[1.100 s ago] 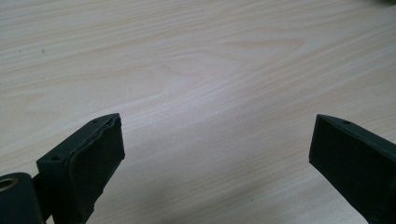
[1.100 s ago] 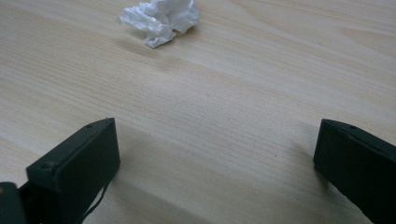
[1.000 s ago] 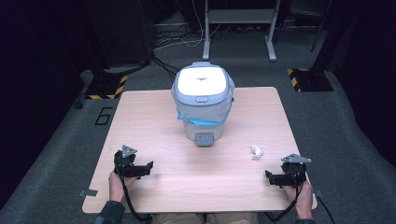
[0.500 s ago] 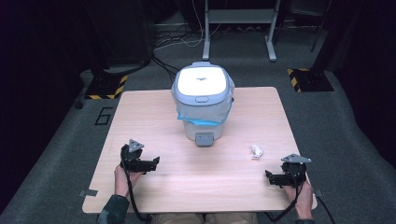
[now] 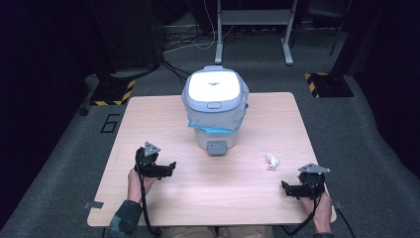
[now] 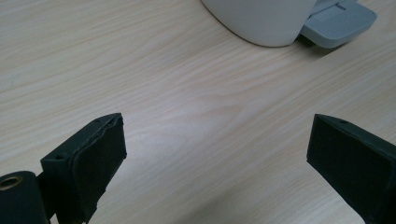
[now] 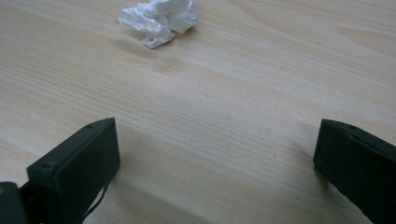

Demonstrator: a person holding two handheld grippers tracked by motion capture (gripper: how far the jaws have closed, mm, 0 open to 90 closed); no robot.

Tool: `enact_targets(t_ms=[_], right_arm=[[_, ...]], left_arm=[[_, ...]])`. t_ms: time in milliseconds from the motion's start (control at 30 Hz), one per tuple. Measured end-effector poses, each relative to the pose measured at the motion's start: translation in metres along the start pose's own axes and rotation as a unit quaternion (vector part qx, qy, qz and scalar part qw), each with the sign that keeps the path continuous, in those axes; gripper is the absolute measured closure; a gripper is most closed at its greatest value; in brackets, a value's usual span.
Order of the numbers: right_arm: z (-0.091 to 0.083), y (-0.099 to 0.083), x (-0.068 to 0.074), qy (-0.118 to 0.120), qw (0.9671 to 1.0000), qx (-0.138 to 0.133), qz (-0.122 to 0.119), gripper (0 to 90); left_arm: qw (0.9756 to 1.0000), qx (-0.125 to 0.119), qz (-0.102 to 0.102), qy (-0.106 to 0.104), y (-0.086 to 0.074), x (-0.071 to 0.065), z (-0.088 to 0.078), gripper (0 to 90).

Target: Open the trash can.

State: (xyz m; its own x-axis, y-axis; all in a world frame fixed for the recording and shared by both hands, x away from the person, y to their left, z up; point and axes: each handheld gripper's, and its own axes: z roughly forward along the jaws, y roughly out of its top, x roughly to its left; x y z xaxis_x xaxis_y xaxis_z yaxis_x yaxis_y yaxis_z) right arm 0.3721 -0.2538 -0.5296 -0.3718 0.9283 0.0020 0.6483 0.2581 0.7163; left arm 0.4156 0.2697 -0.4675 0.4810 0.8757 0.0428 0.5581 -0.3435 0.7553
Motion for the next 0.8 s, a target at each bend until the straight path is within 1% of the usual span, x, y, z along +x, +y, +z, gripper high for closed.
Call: enact_targets(t_ms=[33, 100, 133, 200, 333, 367, 400, 533, 567, 667, 800], right_arm=[[0.0, 0.0, 0.0, 0.0, 1.0, 0.0, 0.0, 0.0], [0.0, 0.0, 0.0, 0.0, 1.0, 0.0, 0.0, 0.0], [0.0, 0.0, 0.0, 0.0, 1.0, 0.0, 0.0, 0.0], [0.0, 0.0, 0.0, 0.0, 1.0, -0.001, -0.001, 0.0], [0.0, 0.0, 0.0, 0.0, 1.0, -0.001, 0.0, 0.0], [0.0, 0.0, 0.0, 0.0, 1.0, -0.001, -0.001, 0.0], [0.0, 0.0, 0.0, 0.0, 1.0, -0.002, 0.002, 0.0], [0.0, 0.0, 0.0, 0.0, 1.0, -0.001, -0.001, 0.0], [0.0, 0.0, 0.0, 0.0, 1.0, -0.001, 0.001, 0.0], [0.0, 0.0, 0.0, 0.0, 1.0, -0.001, -0.001, 0.0], [0.0, 0.0, 0.0, 0.0, 1.0, -0.002, 0.001, 0.0]], left_arm=[[1.0, 0.0, 0.0, 0.0, 0.0, 0.0, 0.0, 4.4], [1.0, -0.002, 0.004, -0.003, 0.005, -0.004, 0.002, 4.5], [0.9999, 0.001, 0.009, -0.007, 0.008, -0.004, 0.002, 4.5], [0.9999, 0.0, 0.009, -0.008, 0.009, -0.006, 0.003, 4.6], [0.9997, -0.002, 0.02, -0.012, 0.017, -0.011, 0.007, 4.8], [0.9997, -0.001, 0.018, -0.015, 0.019, -0.013, 0.009, 4.9], [0.9996, 0.002, 0.022, -0.018, 0.02, -0.013, 0.01, 4.9], [0.9995, 0.0, 0.023, -0.023, 0.024, -0.017, 0.014, 4.9], [0.9993, 0.004, 0.03, -0.022, 0.025, -0.017, 0.014, 4.9], [0.9993, 0.0, 0.025, -0.026, 0.028, -0.02, 0.017, 5.0], [0.999, -0.001, 0.032, -0.032, 0.035, -0.024, 0.02, 5.1]])
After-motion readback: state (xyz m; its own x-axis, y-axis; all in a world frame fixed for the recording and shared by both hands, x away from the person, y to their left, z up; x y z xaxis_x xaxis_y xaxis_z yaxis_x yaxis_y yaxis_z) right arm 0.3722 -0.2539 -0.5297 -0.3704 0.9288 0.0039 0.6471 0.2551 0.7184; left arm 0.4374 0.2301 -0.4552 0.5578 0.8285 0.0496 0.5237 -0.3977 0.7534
